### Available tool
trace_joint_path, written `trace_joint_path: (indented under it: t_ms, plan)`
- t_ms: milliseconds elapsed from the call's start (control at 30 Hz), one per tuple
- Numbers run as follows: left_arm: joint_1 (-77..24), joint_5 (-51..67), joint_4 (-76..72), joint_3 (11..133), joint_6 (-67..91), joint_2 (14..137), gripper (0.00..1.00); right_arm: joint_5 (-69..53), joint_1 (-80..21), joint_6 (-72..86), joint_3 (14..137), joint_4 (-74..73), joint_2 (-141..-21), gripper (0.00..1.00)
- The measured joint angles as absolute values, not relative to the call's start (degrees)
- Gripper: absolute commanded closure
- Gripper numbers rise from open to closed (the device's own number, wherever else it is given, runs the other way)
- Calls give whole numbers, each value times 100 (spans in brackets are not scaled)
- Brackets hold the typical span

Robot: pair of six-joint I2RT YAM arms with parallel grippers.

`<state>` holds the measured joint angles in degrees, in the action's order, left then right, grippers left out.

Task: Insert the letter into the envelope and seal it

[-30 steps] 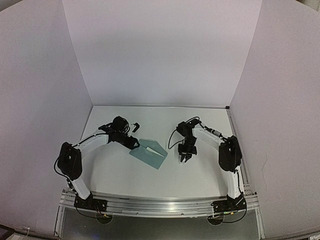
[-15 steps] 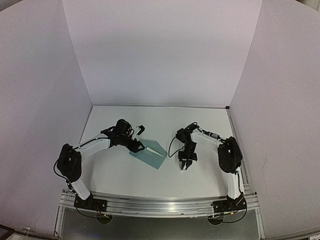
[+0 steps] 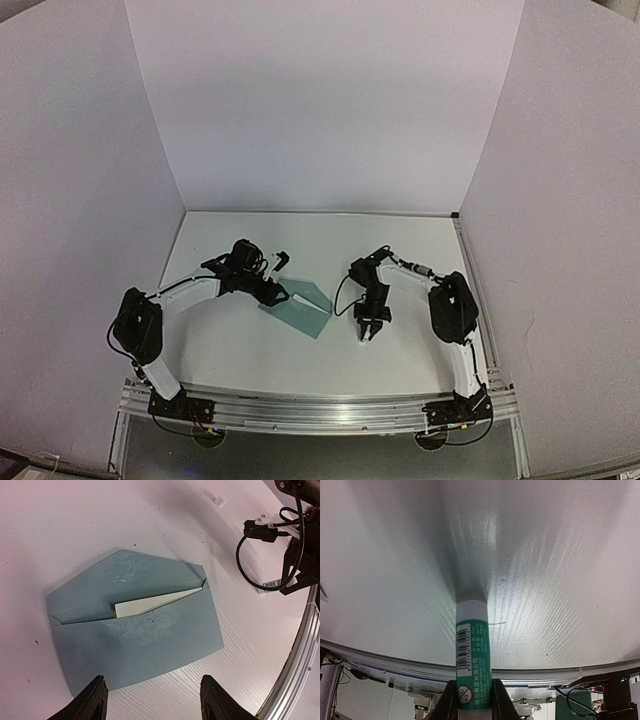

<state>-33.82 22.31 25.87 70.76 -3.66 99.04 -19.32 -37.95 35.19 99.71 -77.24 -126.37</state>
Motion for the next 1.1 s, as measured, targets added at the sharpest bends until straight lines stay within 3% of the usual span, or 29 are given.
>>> trace_joint_path:
  t_ms: [733,967,1100]
  plan:
    - [-3380,2231,2585,7076,-460,9904,36,-1778,-3798,3472,10455,-7658,-12857,73]
    - [-3380,2231,2585,7076,-476,9904,35,-1727,-3810,3464,10472,-7659,-12857,43]
    - [-3380,2267,2581,7057,-595,9893,31,-1629,-3828,3510,10635,-7662,-12857,37]
